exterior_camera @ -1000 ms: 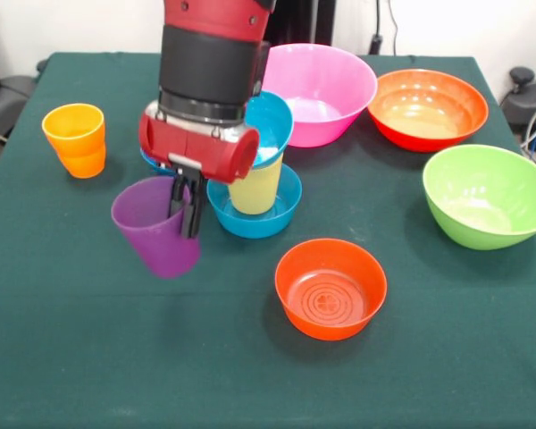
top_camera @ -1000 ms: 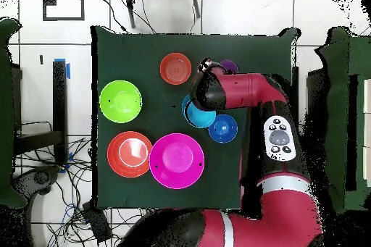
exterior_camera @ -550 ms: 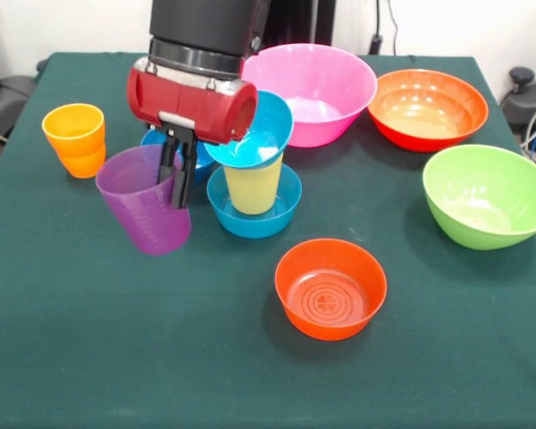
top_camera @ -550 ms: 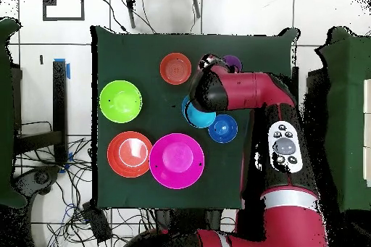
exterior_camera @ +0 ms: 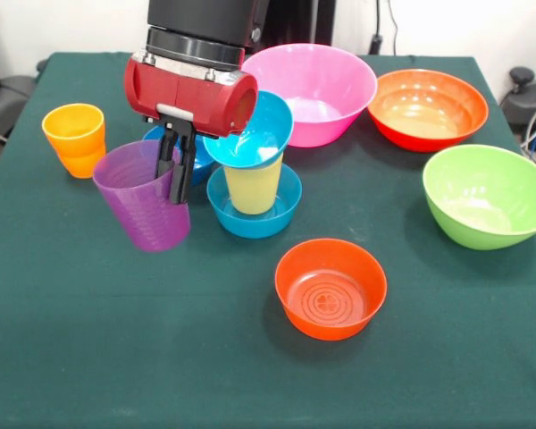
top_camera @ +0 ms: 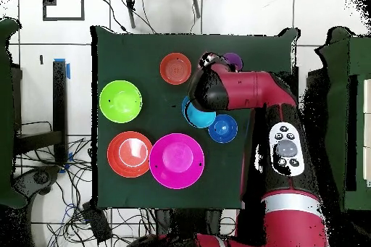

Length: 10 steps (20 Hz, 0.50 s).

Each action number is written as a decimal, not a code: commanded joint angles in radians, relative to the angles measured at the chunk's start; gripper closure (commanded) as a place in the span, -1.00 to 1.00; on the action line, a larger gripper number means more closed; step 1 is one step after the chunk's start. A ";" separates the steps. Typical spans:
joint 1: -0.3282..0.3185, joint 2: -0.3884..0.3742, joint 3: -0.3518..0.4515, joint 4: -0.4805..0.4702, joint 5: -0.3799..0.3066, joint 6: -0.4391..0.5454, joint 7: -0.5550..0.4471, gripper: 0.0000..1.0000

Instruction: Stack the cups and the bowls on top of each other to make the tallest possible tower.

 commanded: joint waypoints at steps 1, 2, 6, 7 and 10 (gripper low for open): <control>0.018 0.015 0.045 0.068 -0.008 0.125 -0.070 1.00; 0.019 0.017 0.045 0.067 -0.008 0.126 -0.069 1.00; 0.014 0.010 0.051 0.063 -0.002 0.144 -0.080 1.00; 0.015 0.007 0.050 0.061 -0.001 0.147 -0.081 1.00; 0.021 0.004 0.044 0.060 0.000 0.149 -0.073 1.00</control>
